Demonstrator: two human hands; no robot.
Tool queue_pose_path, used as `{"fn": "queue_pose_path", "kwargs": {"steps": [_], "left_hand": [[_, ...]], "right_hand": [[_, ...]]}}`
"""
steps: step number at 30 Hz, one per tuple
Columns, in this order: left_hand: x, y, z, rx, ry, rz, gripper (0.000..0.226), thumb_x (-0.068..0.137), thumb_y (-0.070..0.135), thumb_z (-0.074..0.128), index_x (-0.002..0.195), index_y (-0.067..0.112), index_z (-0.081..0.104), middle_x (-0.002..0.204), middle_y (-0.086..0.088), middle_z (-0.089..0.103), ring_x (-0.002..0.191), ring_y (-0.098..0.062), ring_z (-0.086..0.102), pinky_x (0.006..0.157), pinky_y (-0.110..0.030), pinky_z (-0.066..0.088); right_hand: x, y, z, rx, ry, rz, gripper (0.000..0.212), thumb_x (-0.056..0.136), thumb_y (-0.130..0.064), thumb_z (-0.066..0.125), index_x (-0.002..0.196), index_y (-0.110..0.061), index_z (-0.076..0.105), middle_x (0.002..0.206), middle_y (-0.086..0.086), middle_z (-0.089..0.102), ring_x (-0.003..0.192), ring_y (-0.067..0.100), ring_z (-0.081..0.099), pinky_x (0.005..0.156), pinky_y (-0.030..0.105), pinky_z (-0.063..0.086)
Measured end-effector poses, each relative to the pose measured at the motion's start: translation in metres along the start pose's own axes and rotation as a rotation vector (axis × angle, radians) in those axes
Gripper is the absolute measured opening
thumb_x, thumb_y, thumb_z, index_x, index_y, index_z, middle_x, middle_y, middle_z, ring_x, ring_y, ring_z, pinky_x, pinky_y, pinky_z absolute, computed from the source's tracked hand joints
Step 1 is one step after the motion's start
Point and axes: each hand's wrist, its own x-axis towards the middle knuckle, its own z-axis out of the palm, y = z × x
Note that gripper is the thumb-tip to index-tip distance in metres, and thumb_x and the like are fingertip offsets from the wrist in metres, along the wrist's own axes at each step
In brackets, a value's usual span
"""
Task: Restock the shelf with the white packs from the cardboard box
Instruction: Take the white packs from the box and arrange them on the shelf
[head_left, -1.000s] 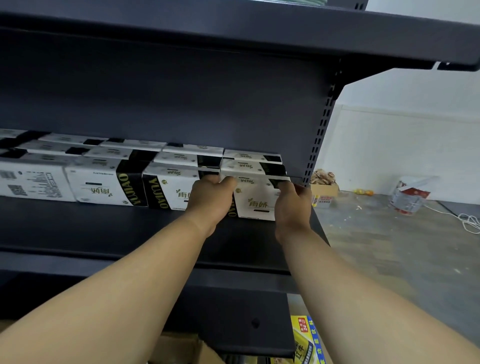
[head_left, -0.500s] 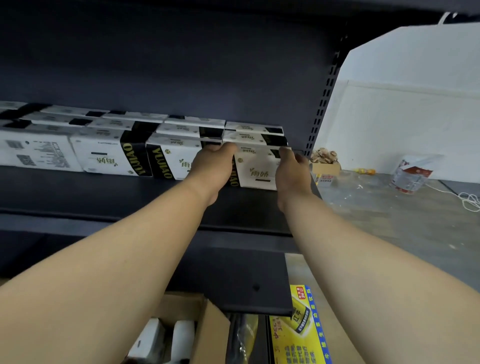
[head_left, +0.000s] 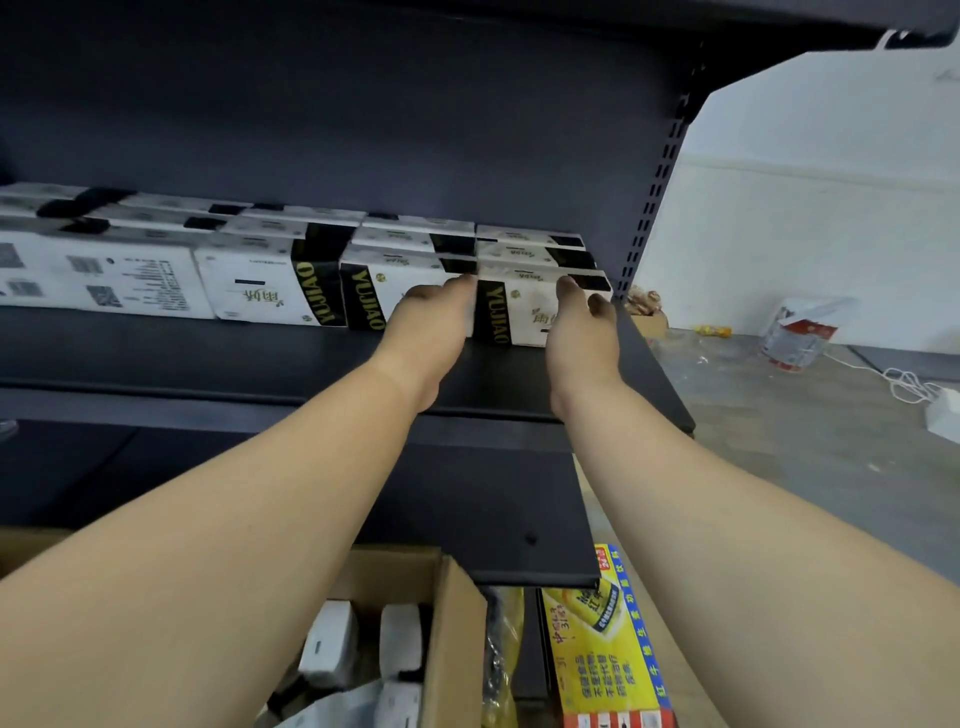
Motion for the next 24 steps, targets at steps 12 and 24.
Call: {"fn": "queue_pose_path", "kwargs": {"steps": [12,24], "left_hand": [[-0.058,-0.019,-0.236,0.067,0.152,0.013,0.021,0.095,0.046,0.049,0.092,0.025,0.050,0.090,0.009,0.050,0.097,-0.016,0.053,0.096,-0.035,0.045],[-0.082,-0.044,-0.365,0.025,0.377,-0.076,0.024,0.095,0.046,0.048,0.076,0.032,0.042,0.087,0.009,0.048,0.093,-0.012,0.051,0.101,-0.040,0.044]], "right_hand": [[-0.162,0.036,0.181,-0.003,-0.184,-0.070,0.063,0.099,-0.046,0.047,0.153,-0.020,0.028,0.152,-0.001,0.037,0.138,0.020,0.036,0.105,0.035,0.030],[-0.249,0.078,0.287,-0.020,-0.497,0.134,0.062,0.099,-0.052,0.045,0.152,-0.023,0.030,0.152,-0.004,0.037,0.128,0.014,0.037,0.097,0.031,0.027]]}}
